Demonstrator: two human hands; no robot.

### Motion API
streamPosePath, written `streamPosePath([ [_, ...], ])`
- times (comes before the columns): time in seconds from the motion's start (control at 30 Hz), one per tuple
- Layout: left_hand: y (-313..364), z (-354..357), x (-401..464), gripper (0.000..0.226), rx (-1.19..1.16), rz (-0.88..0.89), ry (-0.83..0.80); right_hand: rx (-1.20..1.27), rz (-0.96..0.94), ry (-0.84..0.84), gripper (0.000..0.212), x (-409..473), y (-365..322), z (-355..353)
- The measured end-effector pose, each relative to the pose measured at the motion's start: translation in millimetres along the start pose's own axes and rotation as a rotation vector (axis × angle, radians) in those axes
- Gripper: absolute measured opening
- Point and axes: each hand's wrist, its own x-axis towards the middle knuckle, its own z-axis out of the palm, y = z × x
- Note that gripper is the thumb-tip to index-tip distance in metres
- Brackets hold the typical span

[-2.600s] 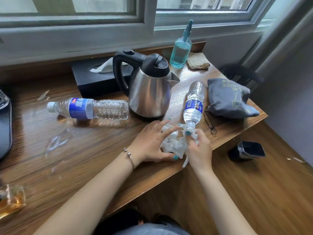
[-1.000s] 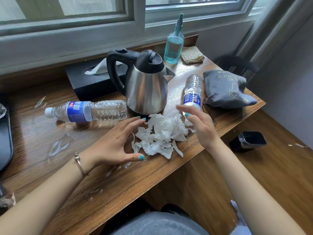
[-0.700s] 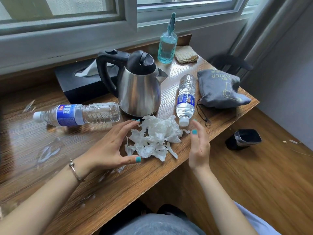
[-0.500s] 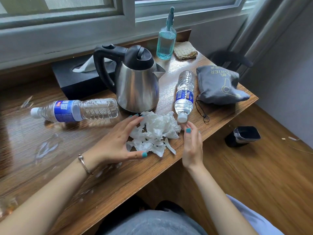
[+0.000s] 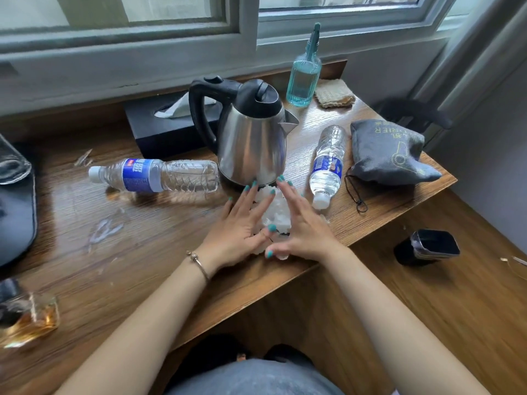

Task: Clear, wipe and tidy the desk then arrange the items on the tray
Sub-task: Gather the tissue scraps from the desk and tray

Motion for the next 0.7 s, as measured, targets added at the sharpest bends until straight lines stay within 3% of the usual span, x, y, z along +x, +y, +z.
streamPosePath([
  [0.27, 17, 17, 9, 0.071, 0.111, -0.023, 0.005, -0.046, 0.094, -0.016, 0.102, -5, 11, 9],
  [0.47, 29, 20, 17, 0.049, 0.011, 0.012, 0.222, -0.102, 0.100, 0.036, 0.087, -4, 14, 14],
  [0.7, 37, 24, 33, 0.030, -0.039, 0.031, 0.271, 0.029, 0.144, 0.154, 0.057, -3, 12, 17],
])
